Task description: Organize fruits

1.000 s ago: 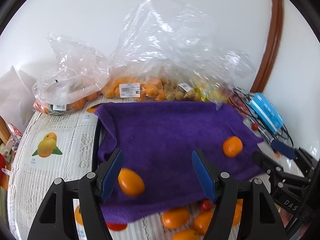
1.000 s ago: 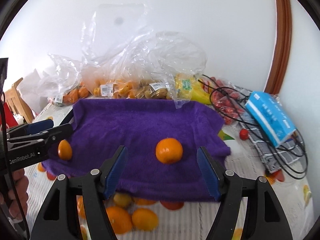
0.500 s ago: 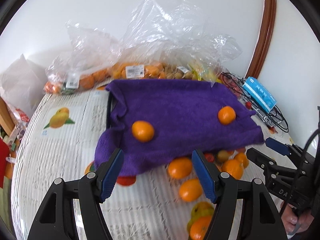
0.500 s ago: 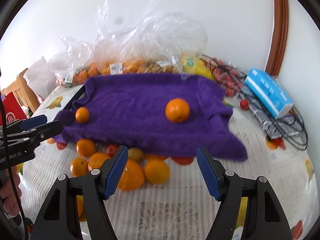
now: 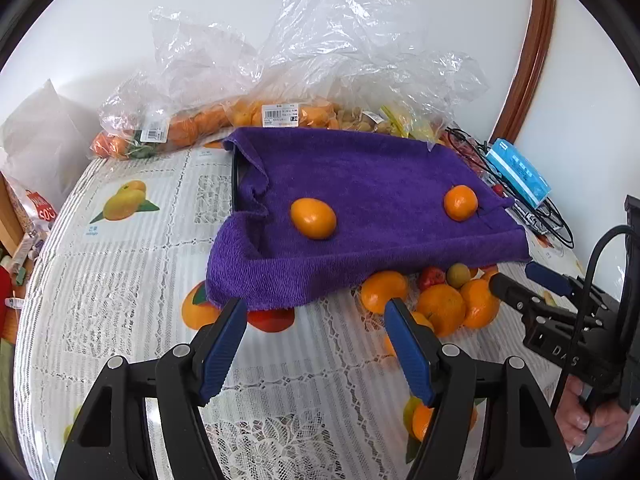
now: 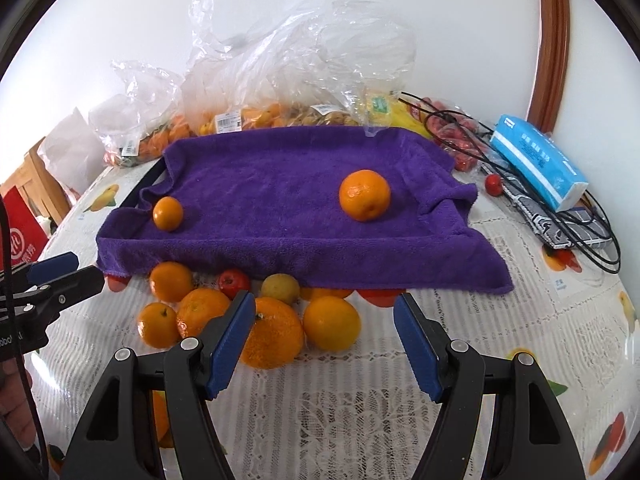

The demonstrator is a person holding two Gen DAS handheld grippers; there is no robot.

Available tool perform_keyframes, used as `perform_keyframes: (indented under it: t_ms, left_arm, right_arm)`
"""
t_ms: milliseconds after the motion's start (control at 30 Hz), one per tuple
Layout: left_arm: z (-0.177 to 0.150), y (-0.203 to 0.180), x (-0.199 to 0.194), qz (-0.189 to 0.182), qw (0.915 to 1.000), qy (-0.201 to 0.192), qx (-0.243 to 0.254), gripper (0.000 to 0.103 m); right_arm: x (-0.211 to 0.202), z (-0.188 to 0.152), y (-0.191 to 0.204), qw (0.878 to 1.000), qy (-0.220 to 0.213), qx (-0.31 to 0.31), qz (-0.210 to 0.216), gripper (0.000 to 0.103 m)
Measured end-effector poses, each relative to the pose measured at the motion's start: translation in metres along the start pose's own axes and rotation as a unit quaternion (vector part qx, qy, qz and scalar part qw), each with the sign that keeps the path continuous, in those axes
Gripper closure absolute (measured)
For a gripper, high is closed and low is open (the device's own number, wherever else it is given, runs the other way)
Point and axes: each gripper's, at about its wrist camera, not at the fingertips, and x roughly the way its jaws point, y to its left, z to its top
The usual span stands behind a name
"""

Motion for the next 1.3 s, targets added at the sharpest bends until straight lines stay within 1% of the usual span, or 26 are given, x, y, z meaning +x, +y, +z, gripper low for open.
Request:
perform_keyframes:
  t_ms: [233, 367, 500, 567, 733, 967, 1100, 1167, 1300]
  left_arm:
    - [-0.002, 0.005, 0.003, -0.011, 0.9999, 0.003, -0.006, 0.034]
    - [-0.004, 0.007, 0.005, -0.014, 0.9998, 0.005, -0.008, 0.034]
    - [-0.004, 0.007, 0.005, -0.016, 0.9998, 0.004, -0.011, 0.034]
    - [-0.004, 0.009, 0.006, -0.017, 0.9997, 0.004, -0.014, 0.033]
    - [-0.004, 0.017, 0.007, -0.02, 0.9994, 0.004, -0.028, 0.033]
    - [-0.003, 0.022, 0.01, -0.021, 0.9989, 0.004, -0.041, 0.033]
    - [-0.004, 0.024, 0.014, -0.019, 0.9987, 0.009, -0.046, 0.033]
    - [-0.004, 0.025, 0.015, -0.019, 0.9985, 0.011, -0.049, 0.033]
    - [-0.005, 0.025, 0.017, -0.017, 0.9984, 0.014, -0.052, 0.033]
  right_arm:
    - [-0.005, -0.005, -0.009, 1.0, -0.001, 0.009, -0.011, 0.029]
    - [-0.003, -0.005, -0.011, 1.0, -0.003, 0.008, -0.011, 0.024]
    - [-0.003, -0.004, -0.01, 1.0, -0.009, -0.002, -0.027, 0.023]
    - [-0.002, -0.004, -0.012, 1.0, -0.007, 0.007, -0.025, 0.021]
    - [-0.002, -0.007, -0.018, 0.999, -0.004, 0.03, -0.02, 0.021]
    - [-0.005, -0.012, -0.02, 1.0, -0.002, 0.026, -0.006, 0.021]
    - [-0.001, -0.012, -0.021, 0.999, 0.009, 0.038, 0.026, 0.021]
    - [0.003, -0.013, -0.019, 0.999, 0.013, 0.033, 0.03, 0.021]
    - [0.0, -0.013, -0.014, 0.999, 0.003, 0.027, 0.034, 0.021]
